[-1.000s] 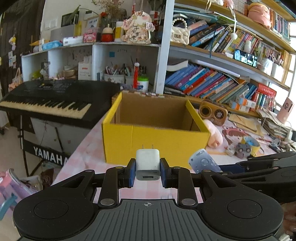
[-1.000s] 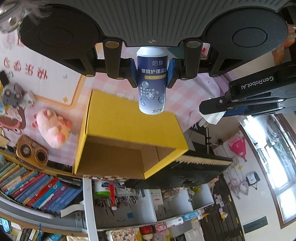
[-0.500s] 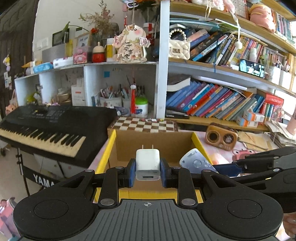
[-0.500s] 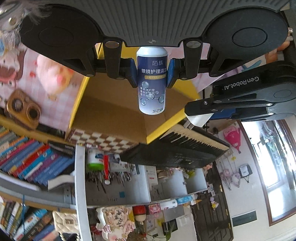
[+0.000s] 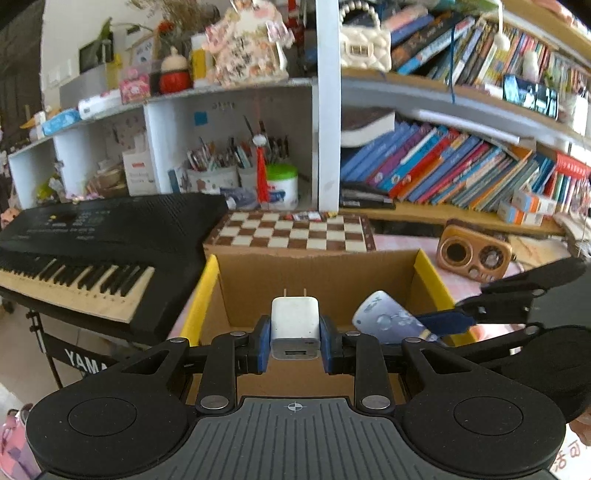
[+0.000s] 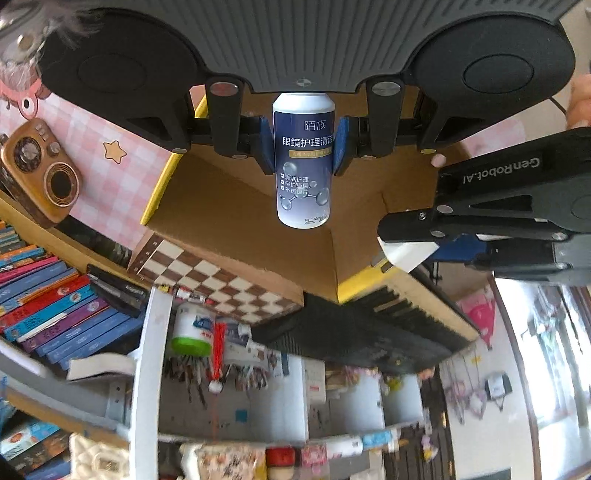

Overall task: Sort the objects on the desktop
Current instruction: 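Open the left tool to drop the charger while the right tool drops the spray bottle into the box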

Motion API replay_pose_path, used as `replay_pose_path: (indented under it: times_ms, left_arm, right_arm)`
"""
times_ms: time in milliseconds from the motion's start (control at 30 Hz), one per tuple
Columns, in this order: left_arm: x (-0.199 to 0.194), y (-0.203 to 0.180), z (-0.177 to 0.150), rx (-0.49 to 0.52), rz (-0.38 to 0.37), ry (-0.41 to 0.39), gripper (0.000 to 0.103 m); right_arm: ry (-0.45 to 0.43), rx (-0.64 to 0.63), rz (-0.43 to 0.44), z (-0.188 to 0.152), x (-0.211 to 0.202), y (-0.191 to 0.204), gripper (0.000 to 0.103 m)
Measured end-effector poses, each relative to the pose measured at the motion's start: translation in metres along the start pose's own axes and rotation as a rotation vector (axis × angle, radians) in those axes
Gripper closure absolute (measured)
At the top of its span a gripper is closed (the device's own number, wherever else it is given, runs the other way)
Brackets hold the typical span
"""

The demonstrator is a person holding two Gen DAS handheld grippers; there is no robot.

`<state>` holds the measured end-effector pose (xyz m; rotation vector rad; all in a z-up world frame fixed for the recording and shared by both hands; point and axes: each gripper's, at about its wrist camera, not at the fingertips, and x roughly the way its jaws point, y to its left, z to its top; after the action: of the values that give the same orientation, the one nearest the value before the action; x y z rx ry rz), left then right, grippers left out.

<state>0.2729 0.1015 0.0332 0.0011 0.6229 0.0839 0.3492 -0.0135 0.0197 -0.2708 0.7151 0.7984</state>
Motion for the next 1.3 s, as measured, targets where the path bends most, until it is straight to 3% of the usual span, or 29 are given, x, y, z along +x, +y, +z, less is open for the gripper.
replay_pose_path:
  times_ms: [367,633,733,867,933,1300]
  left_arm:
    - [0.069,-0.006,0.005,0.112,-0.009,0.185,0.077]
    - [0.093,-0.014,-0.002,0.227,-0.01,0.299,0.076]
    - [0.091,-0.013,-0.001,0.225,0.006,0.293,0.068]
    - [0.083,0.0,0.002,0.163,0.041,0.263,0.039]
    - [0.073,0.004,0.004,0.142,0.04,0.228,0.032]
    - [0.013,0.0,0.011,0.143,0.03,0.039,0.026]
  right_arm:
    - [0.252,-0.263,-0.008,0.021,0.091,-0.013,0.073]
    - [0.404,-0.383,0.038,0.024,0.113,-0.012,0.073]
    - [0.397,-0.376,0.04,0.023,0.112,-0.013,0.073]
    - [0.353,-0.33,0.027,0.023,0.103,-0.017,0.072]
    - [0.317,-0.285,0.019,0.024,0.094,-0.022,0.072]
    - [0.056,-0.119,-0.042,0.03,0.011,-0.018,0.071]
